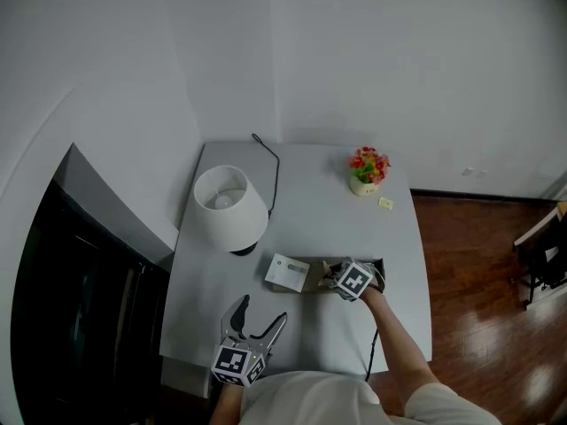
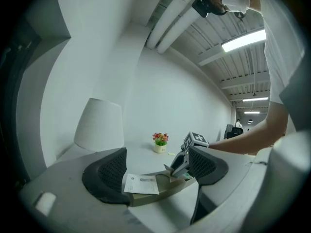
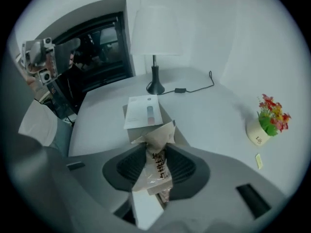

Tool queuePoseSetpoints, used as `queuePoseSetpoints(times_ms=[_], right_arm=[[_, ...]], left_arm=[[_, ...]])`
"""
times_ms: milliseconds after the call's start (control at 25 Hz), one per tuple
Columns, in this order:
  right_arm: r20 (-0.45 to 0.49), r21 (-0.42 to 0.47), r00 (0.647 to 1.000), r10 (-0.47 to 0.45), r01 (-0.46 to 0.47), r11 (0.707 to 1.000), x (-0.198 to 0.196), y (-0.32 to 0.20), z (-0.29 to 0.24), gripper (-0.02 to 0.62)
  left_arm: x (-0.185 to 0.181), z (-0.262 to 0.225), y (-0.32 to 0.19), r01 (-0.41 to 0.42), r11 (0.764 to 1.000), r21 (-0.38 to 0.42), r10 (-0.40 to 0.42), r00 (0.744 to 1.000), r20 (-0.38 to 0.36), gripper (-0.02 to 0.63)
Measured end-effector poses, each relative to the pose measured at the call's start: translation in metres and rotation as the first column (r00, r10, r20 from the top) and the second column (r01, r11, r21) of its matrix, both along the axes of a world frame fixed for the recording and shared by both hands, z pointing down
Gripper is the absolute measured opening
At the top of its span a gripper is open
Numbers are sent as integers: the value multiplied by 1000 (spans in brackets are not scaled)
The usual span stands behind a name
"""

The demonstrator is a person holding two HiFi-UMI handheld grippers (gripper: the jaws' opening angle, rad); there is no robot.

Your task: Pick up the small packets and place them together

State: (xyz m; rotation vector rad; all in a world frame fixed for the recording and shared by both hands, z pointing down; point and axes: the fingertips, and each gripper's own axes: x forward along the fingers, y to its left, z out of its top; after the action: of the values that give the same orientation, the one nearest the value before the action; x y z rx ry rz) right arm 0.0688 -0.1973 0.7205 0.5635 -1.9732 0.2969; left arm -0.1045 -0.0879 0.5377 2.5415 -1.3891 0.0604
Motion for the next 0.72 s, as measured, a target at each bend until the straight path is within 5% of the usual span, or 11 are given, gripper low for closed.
queuePoseSetpoints(times_ms=[240, 400, 480, 520, 600, 720], right_arm=[[-160, 89, 984, -75, 90, 992, -2, -12, 19, 238], [-62, 158, 998, -19, 29, 987, -3, -7, -9, 320], [55, 215, 998, -18, 6, 977, -12, 8, -36, 562], [149, 255, 989, -17, -22, 967, -19, 17, -57, 586], [395, 310, 918, 14, -148, 939, -29, 33, -109, 588], [706, 308, 705, 69, -394, 866, -20, 52, -179, 584]], left_arm=[[-7, -2, 4, 15, 1000, 4, -15, 1000, 16, 382], [-10, -8, 1, 21, 1000, 15, -21, 1000, 0, 382], [-7, -8, 0, 11, 1000, 16, -11, 1000, -6, 382], [-6, -8, 0, 1, 1000, 17, -1, 1000, -7, 382], [-2, -11, -2, -21, 999, 28, 21, 1000, -12, 382], [7, -20, -8, -61, 996, 64, 62, 998, -6, 382]])
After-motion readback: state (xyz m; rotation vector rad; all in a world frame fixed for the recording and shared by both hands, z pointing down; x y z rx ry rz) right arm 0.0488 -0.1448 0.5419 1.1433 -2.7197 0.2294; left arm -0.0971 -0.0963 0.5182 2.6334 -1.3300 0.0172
